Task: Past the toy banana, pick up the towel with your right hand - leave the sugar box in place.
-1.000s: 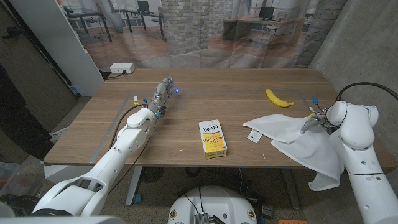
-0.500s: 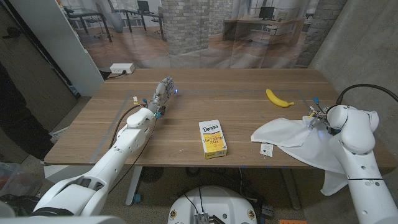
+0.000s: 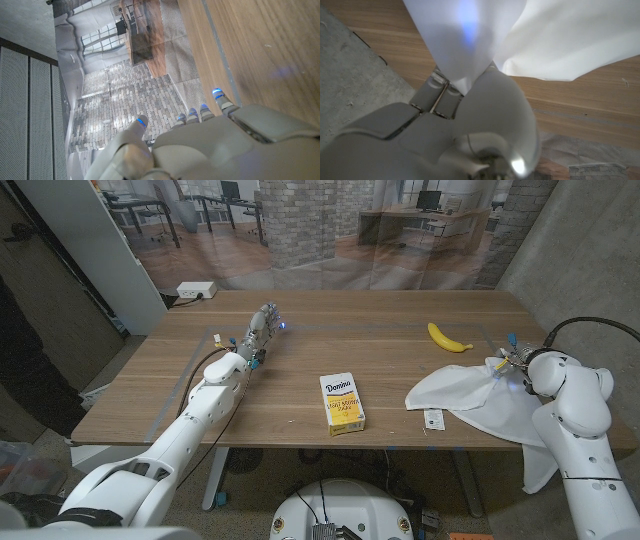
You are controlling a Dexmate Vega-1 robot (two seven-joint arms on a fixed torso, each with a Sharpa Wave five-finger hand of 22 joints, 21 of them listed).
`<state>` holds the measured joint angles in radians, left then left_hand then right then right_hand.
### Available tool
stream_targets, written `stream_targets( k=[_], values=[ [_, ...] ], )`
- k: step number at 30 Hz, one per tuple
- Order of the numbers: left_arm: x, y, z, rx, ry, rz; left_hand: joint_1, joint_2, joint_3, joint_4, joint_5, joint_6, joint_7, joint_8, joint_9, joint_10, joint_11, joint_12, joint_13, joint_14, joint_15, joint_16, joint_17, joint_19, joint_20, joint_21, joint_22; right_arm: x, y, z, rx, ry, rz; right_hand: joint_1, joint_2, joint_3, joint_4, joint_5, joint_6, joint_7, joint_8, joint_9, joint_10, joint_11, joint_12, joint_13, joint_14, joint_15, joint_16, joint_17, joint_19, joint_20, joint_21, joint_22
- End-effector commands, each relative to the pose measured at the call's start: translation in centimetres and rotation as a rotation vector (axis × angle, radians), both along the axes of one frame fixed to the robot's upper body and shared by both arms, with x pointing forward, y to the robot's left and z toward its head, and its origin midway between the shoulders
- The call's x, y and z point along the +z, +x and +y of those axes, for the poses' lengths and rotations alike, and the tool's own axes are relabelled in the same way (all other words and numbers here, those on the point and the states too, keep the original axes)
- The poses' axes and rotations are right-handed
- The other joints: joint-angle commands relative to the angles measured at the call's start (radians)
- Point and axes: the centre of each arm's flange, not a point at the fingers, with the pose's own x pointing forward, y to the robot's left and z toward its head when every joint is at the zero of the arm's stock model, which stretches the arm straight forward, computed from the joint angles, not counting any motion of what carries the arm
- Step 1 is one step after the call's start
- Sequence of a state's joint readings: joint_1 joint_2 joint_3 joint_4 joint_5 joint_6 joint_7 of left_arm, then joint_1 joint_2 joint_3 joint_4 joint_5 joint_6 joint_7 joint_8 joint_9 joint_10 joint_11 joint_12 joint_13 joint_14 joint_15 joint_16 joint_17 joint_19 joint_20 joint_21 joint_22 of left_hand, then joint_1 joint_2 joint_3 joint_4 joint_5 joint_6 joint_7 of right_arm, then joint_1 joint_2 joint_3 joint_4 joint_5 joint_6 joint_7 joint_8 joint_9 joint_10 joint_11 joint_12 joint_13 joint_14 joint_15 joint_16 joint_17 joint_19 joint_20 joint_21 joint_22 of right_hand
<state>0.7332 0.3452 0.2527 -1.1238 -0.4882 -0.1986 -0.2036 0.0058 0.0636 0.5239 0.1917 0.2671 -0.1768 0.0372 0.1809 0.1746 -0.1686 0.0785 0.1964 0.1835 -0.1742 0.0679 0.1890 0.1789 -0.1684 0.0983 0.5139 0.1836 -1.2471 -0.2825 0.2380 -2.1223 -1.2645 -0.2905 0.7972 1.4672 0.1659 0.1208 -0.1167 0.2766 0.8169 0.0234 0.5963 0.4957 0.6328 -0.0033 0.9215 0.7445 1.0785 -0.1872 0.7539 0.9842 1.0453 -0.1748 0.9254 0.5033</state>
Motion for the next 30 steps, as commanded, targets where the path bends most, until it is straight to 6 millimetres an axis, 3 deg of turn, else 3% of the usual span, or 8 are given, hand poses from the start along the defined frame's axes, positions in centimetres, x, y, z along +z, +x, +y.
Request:
stream_targets(
  k=[1,30],
  values=[
    [0.24,0.49,0.17,0.001,-0.003,0.001,-0.001,0.117,0.005,0.0,0.006,-0.057,-0.007,0.002,0.001,-0.09,0.004,0.006,0.002,-0.132,0.003,0.003,0.005,-0.046,0.006,-0.001,0.005,0.61,-0.29,0.33,0.025,-0.027,-0.149,0.016,0.0,0.008,0.004,-0.007,0.026,0.004,0.003,-0.007,0.027,0.005,0.007,0.001,0.017,-0.028,-0.008,0.008,-0.006,-0.046,0.012,0.002],
    [0.75,0.64,0.51,0.008,-0.002,-0.007,-0.002,0.118,0.005,0.0,0.007,-0.056,-0.007,0.002,0.001,-0.091,0.002,0.006,0.002,-0.132,0.003,0.003,0.005,-0.046,0.008,-0.005,0.005,1.29,-1.2,1.01,0.043,-0.125,-0.469,0.019,-0.011,0.008,0.008,-0.016,0.05,0.002,-0.015,-0.051,0.042,0.002,0.013,0.006,0.036,-0.026,-0.053,0.035,-0.029,-0.046,0.06,-0.003]
  ],
)
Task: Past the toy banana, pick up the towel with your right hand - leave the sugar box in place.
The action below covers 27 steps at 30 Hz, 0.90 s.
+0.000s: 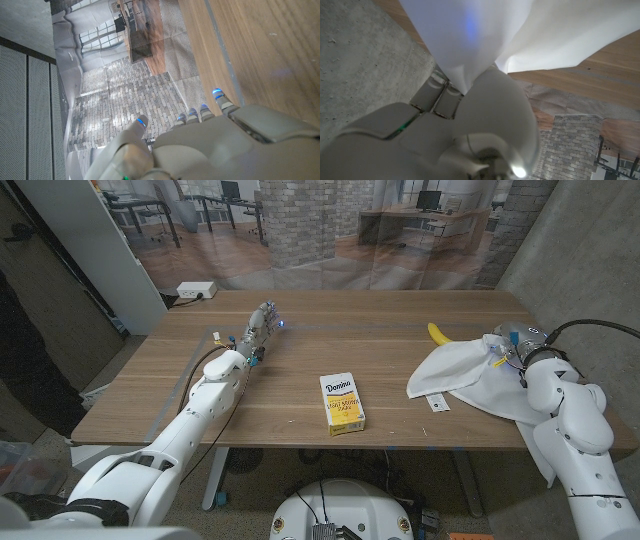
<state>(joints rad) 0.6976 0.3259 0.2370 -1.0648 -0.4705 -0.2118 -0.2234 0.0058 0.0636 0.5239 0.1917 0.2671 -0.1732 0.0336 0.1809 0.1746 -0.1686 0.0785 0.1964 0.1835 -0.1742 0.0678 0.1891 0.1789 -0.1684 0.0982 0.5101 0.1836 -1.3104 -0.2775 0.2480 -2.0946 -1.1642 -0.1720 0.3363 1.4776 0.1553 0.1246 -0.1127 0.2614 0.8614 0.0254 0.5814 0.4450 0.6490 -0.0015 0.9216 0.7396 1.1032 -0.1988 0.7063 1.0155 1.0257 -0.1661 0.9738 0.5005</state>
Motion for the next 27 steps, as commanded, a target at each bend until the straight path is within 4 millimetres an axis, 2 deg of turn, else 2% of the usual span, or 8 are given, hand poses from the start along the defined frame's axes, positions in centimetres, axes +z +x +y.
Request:
stream_targets(
  k=[1,4,8,27],
  values=[
    [0.2,-0.1,0.0,0.001,0.001,-0.005,-0.002,0.118,0.005,0.0,0.007,-0.06,-0.003,0.002,0.001,-0.091,0.003,0.006,0.002,-0.132,0.004,0.003,0.005,-0.046,0.008,-0.001,0.005,0.2,-0.7,0.2,0.004,-0.031,-0.12,0.008,0.0,0.005,0.005,0.0,0.006,0.0,-0.001,-0.001,0.026,0.0,0.013,0.011,0.013,-0.015,-0.006,0.005,-0.01,-0.055,0.013,-0.001],
    [0.1,-0.2,0.0,0.0,0.0,-0.004,-0.001,0.118,0.005,0.0,0.007,-0.06,-0.003,0.002,0.001,-0.093,-0.002,0.005,0.002,-0.132,0.003,0.003,0.005,-0.045,0.008,-0.002,0.005,0.3,-0.9,0.2,0.006,-0.035,-0.139,0.008,0.0,0.005,0.005,-0.001,0.007,0.001,-0.001,-0.002,0.027,0.0,0.012,0.009,0.014,-0.015,-0.007,0.007,-0.012,-0.055,0.015,-0.001],
    [0.0,-0.3,0.0,0.001,-0.002,-0.005,-0.001,0.118,0.005,0.0,0.007,-0.06,-0.003,0.002,0.001,-0.091,0.006,0.006,0.002,-0.132,0.003,0.003,0.005,-0.045,0.008,-0.002,0.005,0.5,-1.2,0.2,0.005,-0.04,-0.17,0.008,0.0,0.005,0.006,-0.001,0.008,0.002,-0.002,-0.005,0.027,0.001,0.011,0.009,0.017,-0.015,-0.011,0.011,-0.014,-0.055,0.02,-0.002],
    [-0.1,-0.5,0.0,0.003,-0.007,-0.009,-0.001,0.118,0.005,0.0,0.007,-0.06,-0.003,0.002,0.001,-0.089,0.006,0.007,0.002,-0.131,0.003,0.003,0.005,-0.044,0.009,-0.005,0.006,1.3,-2.0,0.3,-0.007,-0.068,-0.282,0.011,-0.001,0.006,0.007,-0.003,0.023,0.001,0.004,-0.003,0.03,0.002,0.009,0.01,0.027,-0.016,-0.031,0.025,-0.024,-0.055,0.046,-0.006]
  ],
)
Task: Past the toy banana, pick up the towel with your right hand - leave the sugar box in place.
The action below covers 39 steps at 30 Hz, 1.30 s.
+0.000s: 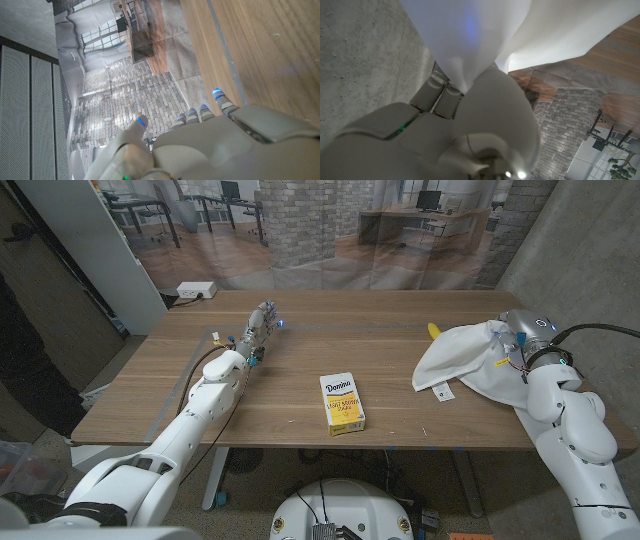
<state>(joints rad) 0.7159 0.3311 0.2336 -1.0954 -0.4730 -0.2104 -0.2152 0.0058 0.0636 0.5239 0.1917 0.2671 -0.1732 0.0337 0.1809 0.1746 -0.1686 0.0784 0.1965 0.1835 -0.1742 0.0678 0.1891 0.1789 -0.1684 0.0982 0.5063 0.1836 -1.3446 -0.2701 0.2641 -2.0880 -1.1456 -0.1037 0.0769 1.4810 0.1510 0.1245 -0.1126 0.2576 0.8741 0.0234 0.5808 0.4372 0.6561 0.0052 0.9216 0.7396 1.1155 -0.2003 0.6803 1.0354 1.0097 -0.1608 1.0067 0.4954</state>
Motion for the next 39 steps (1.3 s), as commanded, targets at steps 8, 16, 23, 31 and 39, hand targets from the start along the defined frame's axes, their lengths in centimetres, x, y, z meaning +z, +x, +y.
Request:
stream_targets(
  k=[8,16,23,31,39],
  values=[
    [0.0,-0.1,0.1,0.003,-0.006,-0.003,-0.001,0.118,0.005,0.0,0.007,-0.06,-0.002,0.002,0.001,-0.09,0.004,0.006,0.002,-0.131,0.003,0.003,0.005,-0.044,0.009,-0.002,0.006,0.9,-0.5,0.1,-0.007,-0.026,-0.102,0.007,0.003,0.006,0.008,-0.001,0.012,0.003,0.005,0.006,0.022,-0.005,0.009,0.013,0.018,-0.014,-0.014,0.012,-0.013,-0.06,0.024,-0.004],
    [0.1,0.0,0.2,0.003,-0.008,-0.005,-0.001,0.118,0.005,0.0,0.007,-0.06,-0.003,0.002,0.001,-0.09,0.005,0.006,0.002,-0.131,0.003,0.003,0.005,-0.043,0.009,-0.003,0.006,1.3,-0.6,0.2,-0.014,-0.035,-0.145,0.008,0.003,0.007,0.009,-0.002,0.012,0.004,0.005,0.008,0.024,-0.006,0.01,0.015,0.023,-0.013,-0.022,0.018,-0.017,-0.06,0.036,-0.007],
    [0.2,-0.1,0.5,0.005,-0.009,-0.009,-0.001,0.118,0.005,0.0,0.007,-0.06,-0.003,0.002,0.001,-0.089,0.004,0.006,0.002,-0.131,0.003,0.003,0.005,-0.043,0.009,-0.004,0.006,1.6,-0.7,0.5,-0.021,-0.041,-0.175,0.009,0.003,0.007,0.009,-0.003,0.012,0.002,0.005,0.008,0.026,-0.006,0.009,0.015,0.026,-0.014,-0.03,0.02,-0.02,-0.06,0.044,-0.009],
    [0.2,-0.4,1.0,0.005,-0.006,-0.013,-0.001,0.118,0.005,0.0,0.007,-0.059,-0.003,0.002,0.001,-0.088,0.006,0.007,0.002,-0.131,0.003,0.003,0.005,-0.041,0.008,-0.004,0.006,1.7,-1.1,0.8,-0.031,-0.047,-0.215,0.01,0.002,0.008,0.009,-0.003,0.014,0.004,0.004,0.006,0.027,-0.006,0.007,0.013,0.029,-0.013,-0.037,0.026,-0.024,-0.06,0.053,-0.012],
    [0.2,-0.6,1.3,0.0,-0.002,-0.017,-0.001,0.118,0.005,0.0,0.007,-0.058,-0.004,0.002,0.001,-0.088,0.003,0.007,0.002,-0.13,0.003,0.003,0.005,-0.041,0.008,-0.005,0.006,1.8,-1.8,1.2,-0.049,-0.052,-0.256,0.011,0.002,0.008,0.009,-0.004,0.014,0.004,0.004,0.007,0.028,-0.007,0.007,0.015,0.033,-0.013,-0.044,0.031,-0.028,-0.06,0.063,-0.016]
  ],
)
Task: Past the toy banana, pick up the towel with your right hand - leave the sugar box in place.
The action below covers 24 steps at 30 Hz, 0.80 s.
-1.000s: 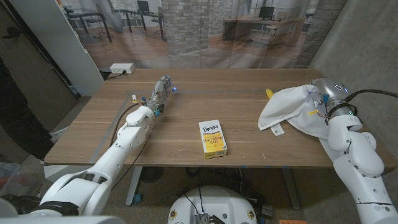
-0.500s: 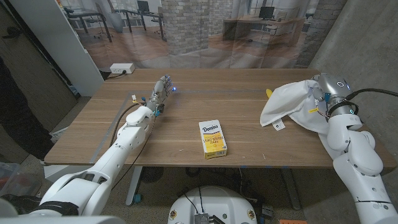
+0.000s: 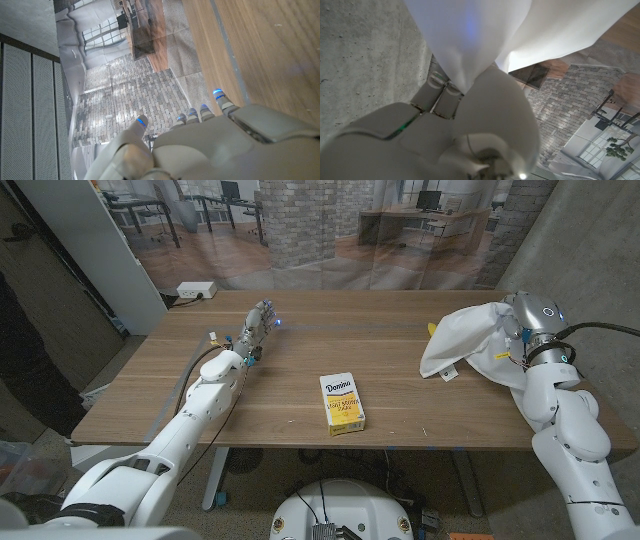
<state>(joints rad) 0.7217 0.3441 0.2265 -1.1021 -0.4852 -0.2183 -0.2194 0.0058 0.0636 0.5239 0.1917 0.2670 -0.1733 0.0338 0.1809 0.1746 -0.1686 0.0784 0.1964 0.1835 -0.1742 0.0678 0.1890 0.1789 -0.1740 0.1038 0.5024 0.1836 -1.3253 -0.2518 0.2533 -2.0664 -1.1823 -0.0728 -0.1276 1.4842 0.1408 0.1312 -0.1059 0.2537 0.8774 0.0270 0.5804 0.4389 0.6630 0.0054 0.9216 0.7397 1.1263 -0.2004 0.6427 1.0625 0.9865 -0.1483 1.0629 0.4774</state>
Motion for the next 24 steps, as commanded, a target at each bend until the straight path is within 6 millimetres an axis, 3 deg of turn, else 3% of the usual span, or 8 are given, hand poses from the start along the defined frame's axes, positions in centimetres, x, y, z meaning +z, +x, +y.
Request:
stream_targets(
  k=[1,24],
  values=[
    [0.0,-0.4,0.6,-0.006,0.004,-0.007,-0.001,0.118,0.005,0.0,0.007,-0.058,-0.004,0.002,0.001,-0.088,0.003,0.007,0.002,-0.13,0.002,0.003,0.005,-0.035,0.002,-0.001,0.006,0.2,-0.9,0.6,-0.024,-0.007,-0.064,0.008,0.012,0.002,0.003,0.0,0.01,0.001,0.005,0.006,0.021,-0.007,0.006,0.015,0.022,-0.013,-0.007,0.004,-0.005,-0.073,0.008,0.002],
    [-0.2,-1.7,3.3,-0.023,0.027,-0.018,-0.001,0.118,0.006,0.0,0.007,-0.058,-0.004,0.002,0.001,-0.087,0.003,0.007,0.002,-0.129,0.003,0.003,0.005,-0.033,0.003,-0.004,0.006,0.0,-2.4,2.3,-0.094,-0.026,-0.177,0.011,0.013,0.004,0.003,-0.002,0.012,0.001,0.003,0.005,0.024,-0.005,0.002,0.014,0.033,-0.013,-0.029,0.015,-0.016,-0.073,0.035,-0.01]
  ],
)
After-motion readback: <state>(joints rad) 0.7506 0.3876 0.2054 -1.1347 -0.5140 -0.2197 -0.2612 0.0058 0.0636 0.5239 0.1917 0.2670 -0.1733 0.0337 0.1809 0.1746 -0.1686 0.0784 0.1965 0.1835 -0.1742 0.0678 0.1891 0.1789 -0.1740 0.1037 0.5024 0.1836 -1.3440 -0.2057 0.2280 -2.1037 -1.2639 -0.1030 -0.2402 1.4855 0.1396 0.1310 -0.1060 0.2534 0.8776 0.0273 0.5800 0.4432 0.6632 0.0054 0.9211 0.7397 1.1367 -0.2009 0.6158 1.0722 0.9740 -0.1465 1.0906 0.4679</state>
